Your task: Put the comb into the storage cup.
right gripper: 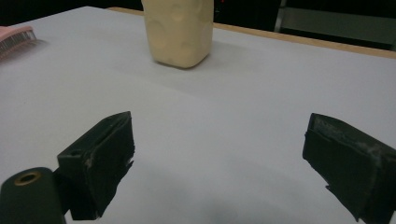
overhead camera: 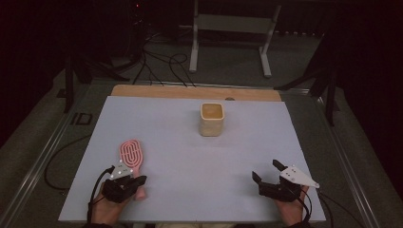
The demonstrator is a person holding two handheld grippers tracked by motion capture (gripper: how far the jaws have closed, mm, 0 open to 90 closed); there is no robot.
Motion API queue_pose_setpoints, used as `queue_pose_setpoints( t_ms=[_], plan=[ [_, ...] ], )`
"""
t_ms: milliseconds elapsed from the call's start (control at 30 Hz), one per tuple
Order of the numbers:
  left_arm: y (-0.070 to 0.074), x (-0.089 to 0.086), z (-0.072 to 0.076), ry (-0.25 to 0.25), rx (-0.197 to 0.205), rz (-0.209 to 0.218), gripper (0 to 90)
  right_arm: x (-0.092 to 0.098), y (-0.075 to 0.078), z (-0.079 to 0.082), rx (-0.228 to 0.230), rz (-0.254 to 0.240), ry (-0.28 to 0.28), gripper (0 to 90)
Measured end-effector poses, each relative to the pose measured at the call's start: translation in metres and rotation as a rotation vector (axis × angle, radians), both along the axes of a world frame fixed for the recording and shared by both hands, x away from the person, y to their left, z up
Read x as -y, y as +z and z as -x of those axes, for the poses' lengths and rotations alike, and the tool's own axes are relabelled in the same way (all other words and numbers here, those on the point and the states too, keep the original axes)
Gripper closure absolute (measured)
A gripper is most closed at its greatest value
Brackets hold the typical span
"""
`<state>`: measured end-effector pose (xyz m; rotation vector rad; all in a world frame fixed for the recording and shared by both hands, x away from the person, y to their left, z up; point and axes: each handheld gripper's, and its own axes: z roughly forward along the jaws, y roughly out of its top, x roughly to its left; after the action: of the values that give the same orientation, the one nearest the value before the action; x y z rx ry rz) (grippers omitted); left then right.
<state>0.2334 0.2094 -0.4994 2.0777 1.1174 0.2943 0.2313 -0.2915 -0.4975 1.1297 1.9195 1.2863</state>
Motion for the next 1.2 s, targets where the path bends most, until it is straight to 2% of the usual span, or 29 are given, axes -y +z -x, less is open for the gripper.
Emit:
queue_pose_setpoints(
  t_ms=[133, 200, 233, 467, 600, 700, 833, 1200],
  plan=[
    [0.0, -0.012, 0.002, 0.025, -0.011, 0.008, 89.9, 0.0, 0.0, 0.0, -0.001, -0.003, -0.001, 8.8],
    [0.0, -0.012, 0.002, 0.025, -0.011, 0.008, 89.9, 0.0, 0.0, 0.0, 0.0, -0.004, 0.0, 8.8],
    [0.001, -0.017, 0.002, 0.048, -0.006, 0.011, 89.8, 0.0, 0.0, 0.0, 0.0, -0.004, 0.0, 8.9],
    [0.003, -0.031, 0.002, 0.116, 0.015, 0.023, 89.3, 0.0, 0.0, -0.001, 0.002, -0.001, 0.004, 8.8],
    [0.004, -0.032, 0.003, 0.109, 0.018, 0.048, 89.4, -0.001, -0.001, -0.001, 0.0, -0.001, 0.005, 8.9],
    [0.004, -0.026, 0.002, 0.084, 0.014, 0.039, 89.3, -0.001, -0.001, -0.001, 0.0, -0.001, 0.007, 8.9],
    [0.001, -0.019, 0.0, 0.068, 0.0, -0.007, 89.2, -0.002, -0.001, -0.001, 0.001, 0.001, 0.007, 8.8],
    [-0.001, -0.028, -0.001, 0.149, 0.0, -0.042, 88.3, -0.002, -0.001, -0.001, 0.003, 0.001, 0.008, 8.8]
  ],
)
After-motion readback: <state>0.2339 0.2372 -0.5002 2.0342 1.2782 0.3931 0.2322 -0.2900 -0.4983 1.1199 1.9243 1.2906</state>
